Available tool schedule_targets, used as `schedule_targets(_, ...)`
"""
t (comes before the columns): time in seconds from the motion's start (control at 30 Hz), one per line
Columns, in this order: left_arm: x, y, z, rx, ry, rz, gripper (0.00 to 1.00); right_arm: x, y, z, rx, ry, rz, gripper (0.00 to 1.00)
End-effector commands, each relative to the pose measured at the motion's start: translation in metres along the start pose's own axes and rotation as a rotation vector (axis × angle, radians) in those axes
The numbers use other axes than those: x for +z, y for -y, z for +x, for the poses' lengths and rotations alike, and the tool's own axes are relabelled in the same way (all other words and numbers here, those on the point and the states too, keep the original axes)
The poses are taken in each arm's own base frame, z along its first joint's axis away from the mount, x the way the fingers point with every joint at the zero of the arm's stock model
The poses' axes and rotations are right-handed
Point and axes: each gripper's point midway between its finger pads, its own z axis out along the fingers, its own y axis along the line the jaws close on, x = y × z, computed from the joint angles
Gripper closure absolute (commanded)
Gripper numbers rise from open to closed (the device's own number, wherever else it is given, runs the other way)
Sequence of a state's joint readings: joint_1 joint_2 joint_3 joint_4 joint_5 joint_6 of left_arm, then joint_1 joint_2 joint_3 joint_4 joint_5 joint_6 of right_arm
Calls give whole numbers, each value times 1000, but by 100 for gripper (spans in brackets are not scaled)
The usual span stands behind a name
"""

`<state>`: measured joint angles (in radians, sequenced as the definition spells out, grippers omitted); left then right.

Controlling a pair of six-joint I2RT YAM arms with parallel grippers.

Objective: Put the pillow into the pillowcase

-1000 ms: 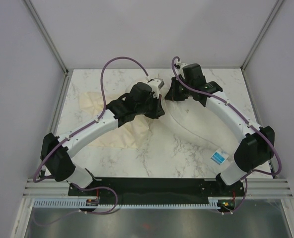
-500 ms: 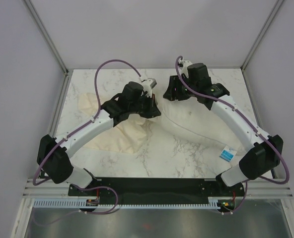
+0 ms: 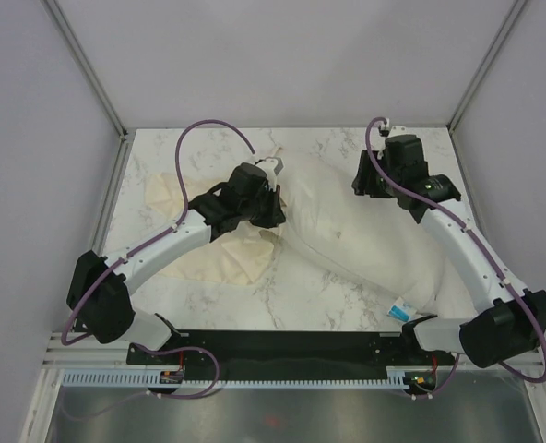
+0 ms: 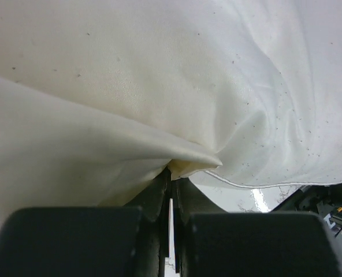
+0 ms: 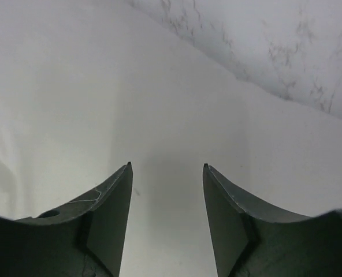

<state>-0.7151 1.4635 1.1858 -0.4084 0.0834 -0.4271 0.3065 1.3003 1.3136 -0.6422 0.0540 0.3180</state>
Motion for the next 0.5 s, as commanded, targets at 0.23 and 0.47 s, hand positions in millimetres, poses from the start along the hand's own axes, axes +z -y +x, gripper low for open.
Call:
schedule_targets(0.23,21,37,34,109,-46,143,98,45,-89,130,-66,-222,-228,62)
schedule_targets(0.47,-8,85,44,267,-38,155,73,70,-76,142,-85,-216,-121,64)
